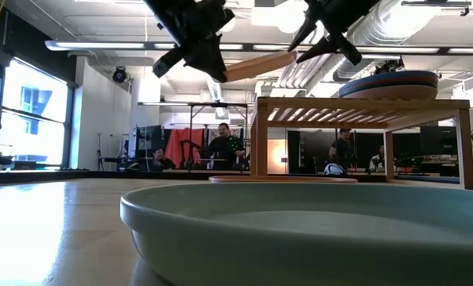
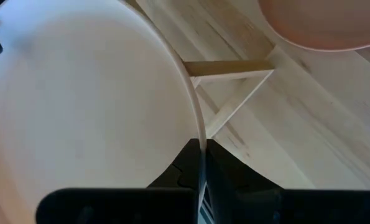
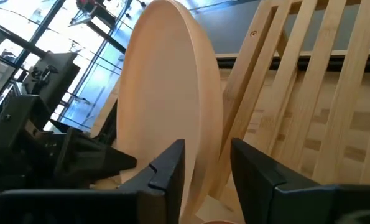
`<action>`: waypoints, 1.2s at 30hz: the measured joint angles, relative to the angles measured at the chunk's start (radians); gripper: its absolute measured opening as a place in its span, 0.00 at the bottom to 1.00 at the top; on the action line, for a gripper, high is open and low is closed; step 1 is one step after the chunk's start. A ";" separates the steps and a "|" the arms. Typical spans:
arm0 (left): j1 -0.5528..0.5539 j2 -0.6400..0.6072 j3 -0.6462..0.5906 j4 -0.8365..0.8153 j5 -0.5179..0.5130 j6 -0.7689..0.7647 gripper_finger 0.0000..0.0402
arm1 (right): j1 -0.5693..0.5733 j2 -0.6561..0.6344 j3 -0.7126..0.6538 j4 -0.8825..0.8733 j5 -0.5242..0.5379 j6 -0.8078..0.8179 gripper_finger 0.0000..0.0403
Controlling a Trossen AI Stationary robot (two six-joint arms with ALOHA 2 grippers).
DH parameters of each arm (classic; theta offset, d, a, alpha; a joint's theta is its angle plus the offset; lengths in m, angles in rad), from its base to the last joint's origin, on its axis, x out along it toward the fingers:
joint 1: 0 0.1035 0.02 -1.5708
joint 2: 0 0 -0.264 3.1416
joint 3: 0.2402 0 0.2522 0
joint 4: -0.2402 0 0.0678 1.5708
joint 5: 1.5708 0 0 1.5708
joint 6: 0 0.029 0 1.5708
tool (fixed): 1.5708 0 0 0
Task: Place and stack plates onto a shelf
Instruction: Put the light orange plate on the shelf
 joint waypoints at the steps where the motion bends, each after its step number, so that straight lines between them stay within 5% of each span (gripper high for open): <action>1: 0.000 0.000 0.000 0.000 0.000 0.000 0.00 | 0.000 0.000 0.000 0.000 0.000 0.000 0.25; 8: 0.000 0.000 0.000 0.006 0.003 0.003 0.03 | 0.000 0.000 0.000 -0.033 0.004 0.030 0.02; 28: 0.001 0.000 0.000 0.002 0.019 -0.133 0.05 | 0.000 0.000 0.000 -0.081 0.000 0.129 0.00; 36: 0.001 0.002 0.000 0.002 0.051 -0.245 0.16 | 0.000 0.000 0.000 -0.084 0.000 0.141 0.00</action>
